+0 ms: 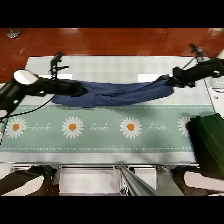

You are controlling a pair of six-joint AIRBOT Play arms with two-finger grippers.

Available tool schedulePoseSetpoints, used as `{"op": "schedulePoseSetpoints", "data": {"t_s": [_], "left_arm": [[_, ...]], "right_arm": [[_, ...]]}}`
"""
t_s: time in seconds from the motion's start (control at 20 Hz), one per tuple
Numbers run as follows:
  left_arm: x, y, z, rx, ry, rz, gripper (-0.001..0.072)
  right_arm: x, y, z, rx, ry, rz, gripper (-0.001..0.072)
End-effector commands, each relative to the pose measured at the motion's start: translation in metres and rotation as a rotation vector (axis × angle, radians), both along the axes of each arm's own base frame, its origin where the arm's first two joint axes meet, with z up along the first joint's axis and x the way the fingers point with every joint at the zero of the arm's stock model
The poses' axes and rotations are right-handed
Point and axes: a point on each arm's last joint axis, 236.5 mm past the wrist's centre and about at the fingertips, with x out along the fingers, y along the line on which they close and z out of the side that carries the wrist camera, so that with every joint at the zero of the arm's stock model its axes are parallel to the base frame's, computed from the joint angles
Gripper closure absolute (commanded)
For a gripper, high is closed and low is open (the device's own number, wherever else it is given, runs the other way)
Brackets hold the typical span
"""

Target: Fold the shirts.

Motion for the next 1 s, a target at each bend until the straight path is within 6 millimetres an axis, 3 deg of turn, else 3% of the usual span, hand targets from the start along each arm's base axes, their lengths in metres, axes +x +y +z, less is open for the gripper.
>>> {"op": "schedulePoseSetpoints", "data": {"t_s": [0.0,0.15,0.3,0.4,0.6,0.65,0.75,0.85,0.95], "left_arm": [[0.024,-0.057,0.0,0.053,-0.123,0.015,0.0683],[0.012,-0.133,-0.025,0.05,-0.093,-0.111,0.0683],[-0.007,-0.203,-0.058,0.06,-0.03,-0.249,0.0683],[-0.015,-0.237,-0.069,0.049,0.009,-0.284,0.0683],[-0.076,-0.301,-0.086,0.025,0.114,-0.445,0.0682],[-0.086,-0.306,-0.092,0.04,0.117,-0.475,0.0682],[-0.093,-0.297,-0.097,0.082,0.14,-0.513,0.0682],[-0.069,-0.279,-0.076,0.067,0.13,-0.472,0.0682],[-0.024,-0.244,-0.035,0.032,0.084,-0.388,0.0682]], "right_arm": [[-0.053,-0.012,0.043,-0.075,-0.104,-0.036,0.0686],[-0.084,-0.005,0.066,-0.067,-0.164,-0.083,0.0686],[-0.098,-0.002,0.093,-0.067,-0.238,-0.111,0.0686],[-0.102,-0.001,0.101,-0.06,-0.251,-0.134,0.0686],[-0.103,0.001,0.1,-0.047,-0.239,-0.138,0.0687],[-0.102,0.003,0.101,-0.038,-0.241,-0.141,0.0686],[-0.102,0.007,0.103,-0.019,-0.242,-0.137,0.0686],[-0.1,0.013,0.108,0.018,-0.25,-0.139,0.0686],[-0.099,0.025,0.114,0.079,-0.252,-0.127,0.0687]]}}
